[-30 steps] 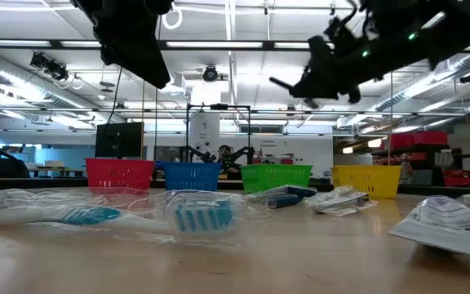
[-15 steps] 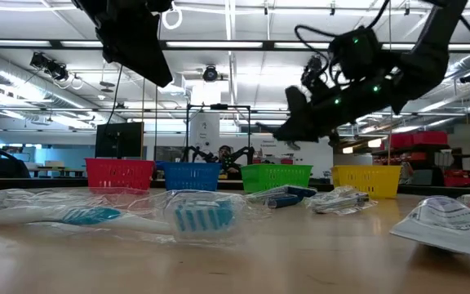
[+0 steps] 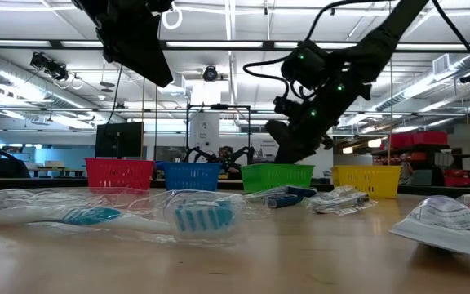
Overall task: Pick & Place Travel size toiletries
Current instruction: Put the razor into the green bin
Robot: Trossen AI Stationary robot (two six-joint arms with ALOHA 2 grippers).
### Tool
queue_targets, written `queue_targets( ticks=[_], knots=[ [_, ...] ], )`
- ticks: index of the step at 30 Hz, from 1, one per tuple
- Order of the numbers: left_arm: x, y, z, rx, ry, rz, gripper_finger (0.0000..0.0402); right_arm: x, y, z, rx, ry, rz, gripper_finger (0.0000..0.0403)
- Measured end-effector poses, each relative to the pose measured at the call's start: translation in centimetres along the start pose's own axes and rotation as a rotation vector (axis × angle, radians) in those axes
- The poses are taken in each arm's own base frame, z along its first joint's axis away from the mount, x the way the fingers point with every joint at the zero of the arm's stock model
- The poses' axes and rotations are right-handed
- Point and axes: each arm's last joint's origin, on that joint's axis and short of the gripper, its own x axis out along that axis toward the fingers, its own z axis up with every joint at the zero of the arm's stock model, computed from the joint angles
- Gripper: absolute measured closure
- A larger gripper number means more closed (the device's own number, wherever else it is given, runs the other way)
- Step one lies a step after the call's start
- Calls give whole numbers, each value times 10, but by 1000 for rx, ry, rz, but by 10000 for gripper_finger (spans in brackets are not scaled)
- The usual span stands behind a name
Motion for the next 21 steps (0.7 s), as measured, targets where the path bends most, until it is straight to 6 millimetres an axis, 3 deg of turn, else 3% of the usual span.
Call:
queue_targets(
  ticks=[6,21],
  knots=[
    [0,0,0,0,0,0,276,0,1,5,-3,1,58,352],
    [0,0,0,0,3,-4,276,7,-16,7,3,40,60,352]
  ],
)
